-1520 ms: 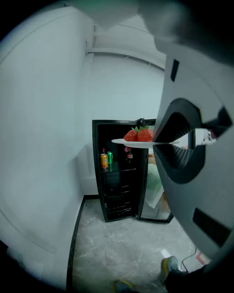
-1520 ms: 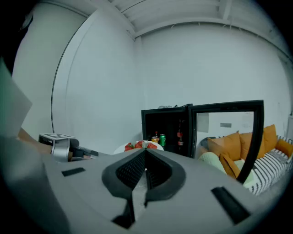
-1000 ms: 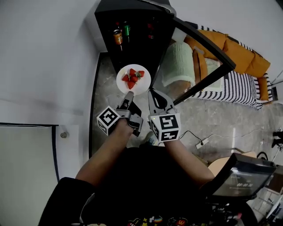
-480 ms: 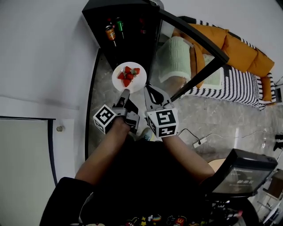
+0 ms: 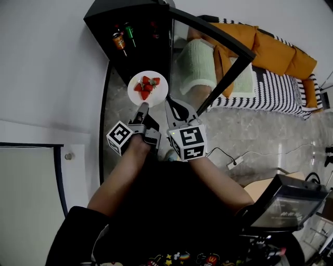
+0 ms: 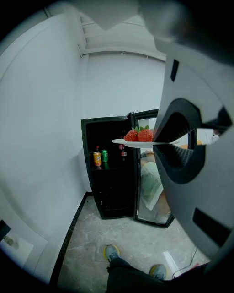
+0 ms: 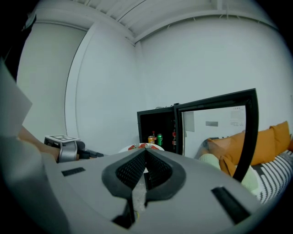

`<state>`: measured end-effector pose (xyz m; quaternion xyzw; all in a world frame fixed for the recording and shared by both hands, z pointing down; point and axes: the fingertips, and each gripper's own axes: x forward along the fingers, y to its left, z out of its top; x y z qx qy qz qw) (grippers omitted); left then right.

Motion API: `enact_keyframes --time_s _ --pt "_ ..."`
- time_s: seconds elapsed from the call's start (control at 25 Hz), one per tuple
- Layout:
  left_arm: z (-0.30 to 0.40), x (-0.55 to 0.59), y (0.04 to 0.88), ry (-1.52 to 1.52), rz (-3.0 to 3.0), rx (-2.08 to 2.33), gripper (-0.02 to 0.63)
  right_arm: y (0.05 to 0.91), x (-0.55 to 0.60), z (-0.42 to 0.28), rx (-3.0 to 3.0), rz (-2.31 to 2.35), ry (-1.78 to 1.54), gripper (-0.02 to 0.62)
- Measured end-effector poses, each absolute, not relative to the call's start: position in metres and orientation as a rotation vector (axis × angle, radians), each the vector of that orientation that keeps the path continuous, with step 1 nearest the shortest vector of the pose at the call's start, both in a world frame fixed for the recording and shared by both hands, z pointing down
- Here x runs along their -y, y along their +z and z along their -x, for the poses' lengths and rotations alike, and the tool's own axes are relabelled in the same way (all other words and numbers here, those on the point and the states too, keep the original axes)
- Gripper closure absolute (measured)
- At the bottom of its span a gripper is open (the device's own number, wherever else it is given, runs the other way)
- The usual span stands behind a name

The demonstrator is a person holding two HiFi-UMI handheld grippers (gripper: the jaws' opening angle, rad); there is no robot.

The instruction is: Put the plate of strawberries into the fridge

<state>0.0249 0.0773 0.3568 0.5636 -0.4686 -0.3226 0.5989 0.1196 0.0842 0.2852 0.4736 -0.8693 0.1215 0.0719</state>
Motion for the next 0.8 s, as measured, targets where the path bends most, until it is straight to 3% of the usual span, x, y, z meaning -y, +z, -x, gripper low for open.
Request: enact_keyframes --time_s 0.8 --pt "-0.023 -0.066 0.370 -0.742 -1.325 1.054 0.591 0.298 -0.076 -0.112 2.614 -1.438 0.346 0.591"
